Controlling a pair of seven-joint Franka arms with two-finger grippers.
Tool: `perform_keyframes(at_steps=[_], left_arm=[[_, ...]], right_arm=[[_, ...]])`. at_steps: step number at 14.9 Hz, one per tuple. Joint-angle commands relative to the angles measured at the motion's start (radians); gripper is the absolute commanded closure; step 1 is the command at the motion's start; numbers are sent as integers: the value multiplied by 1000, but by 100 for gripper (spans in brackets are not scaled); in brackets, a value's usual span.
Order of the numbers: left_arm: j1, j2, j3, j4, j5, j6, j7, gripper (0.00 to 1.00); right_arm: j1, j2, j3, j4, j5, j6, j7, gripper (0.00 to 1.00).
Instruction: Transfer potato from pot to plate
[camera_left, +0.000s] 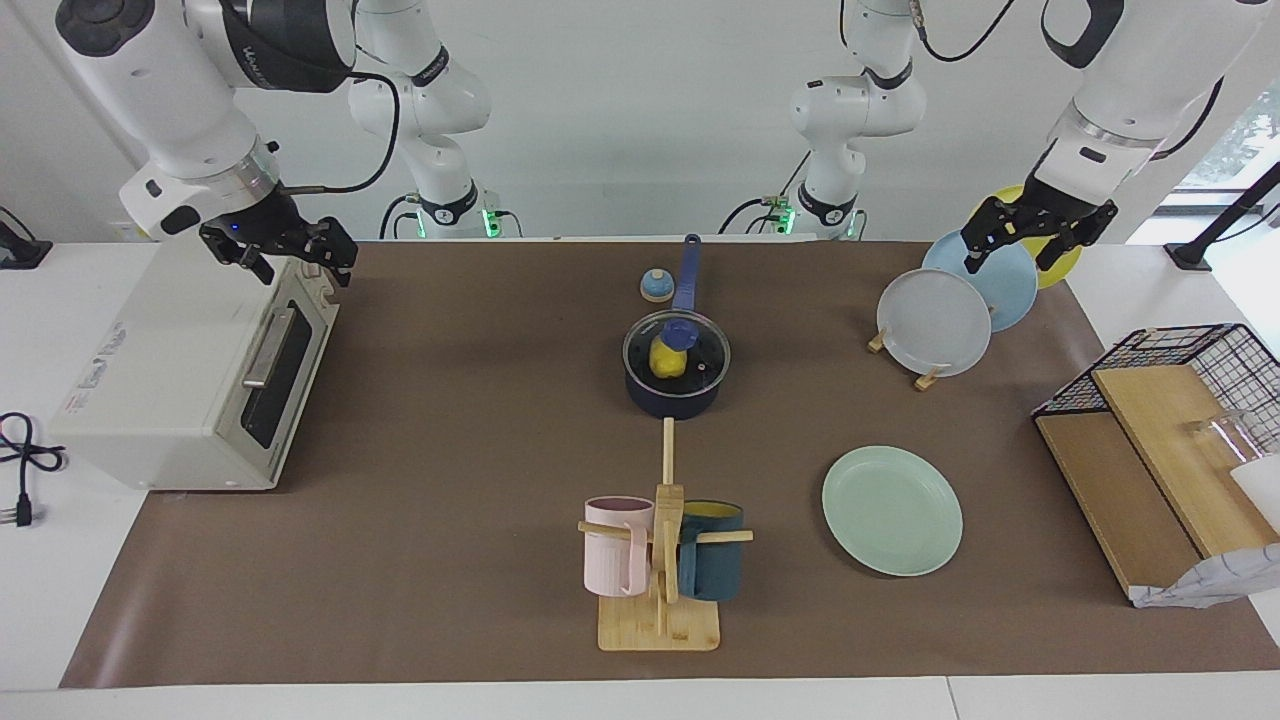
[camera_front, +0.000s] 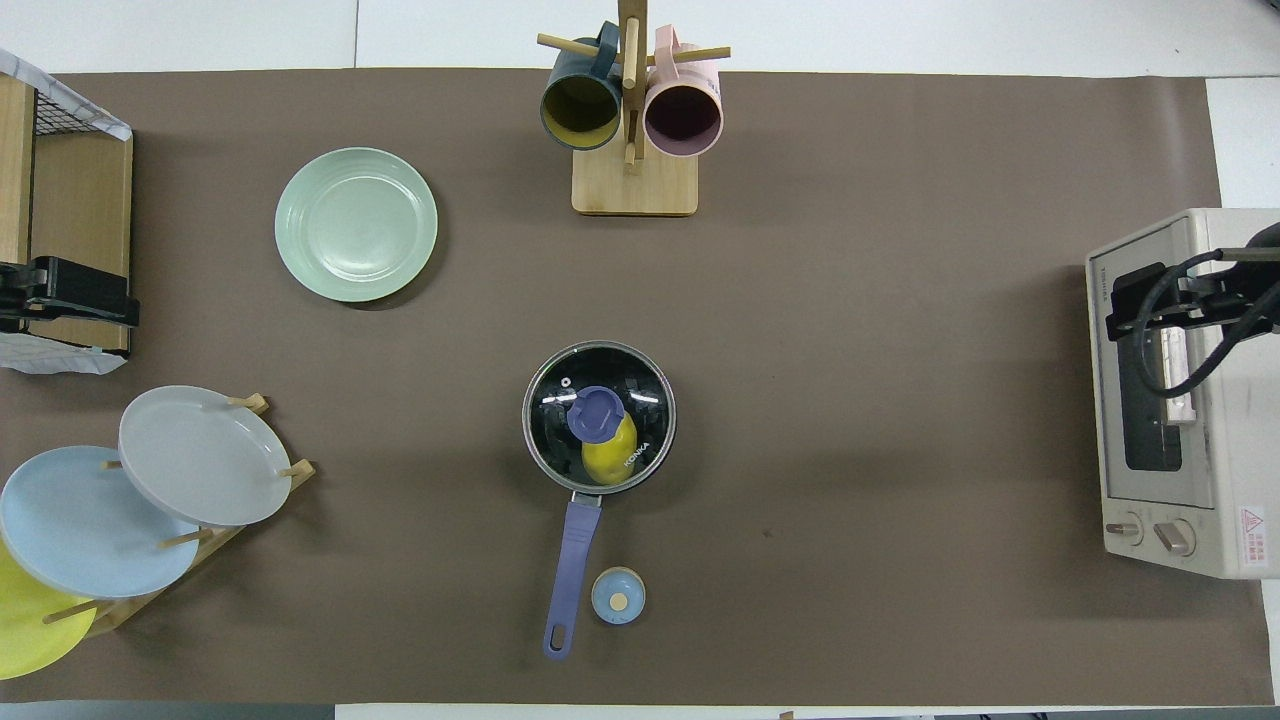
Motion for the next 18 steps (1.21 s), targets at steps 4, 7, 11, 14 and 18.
perform_keyframes(at_steps=[4,7,11,14,18], left_arm=[[-1,-20,3,-20,-10,6,0,0],[1,-19,3,-20,-10,6,0,0],[1,-19,5,-19,-10,6,0,0],[1,-19,3,-20,-10,6,0,0],[1,-20,5,-20,-10,6,0,0]], right_arm=[[-8,-24,7,-29,8,25,-26,0],[-8,-24,7,-29,10,22,-17,0],[-10,-26,7,-29,11,10,-21,0],[16,-29,11,-33,13,2,-63,0],[154,-20,11,-26,16,83,-55,0]])
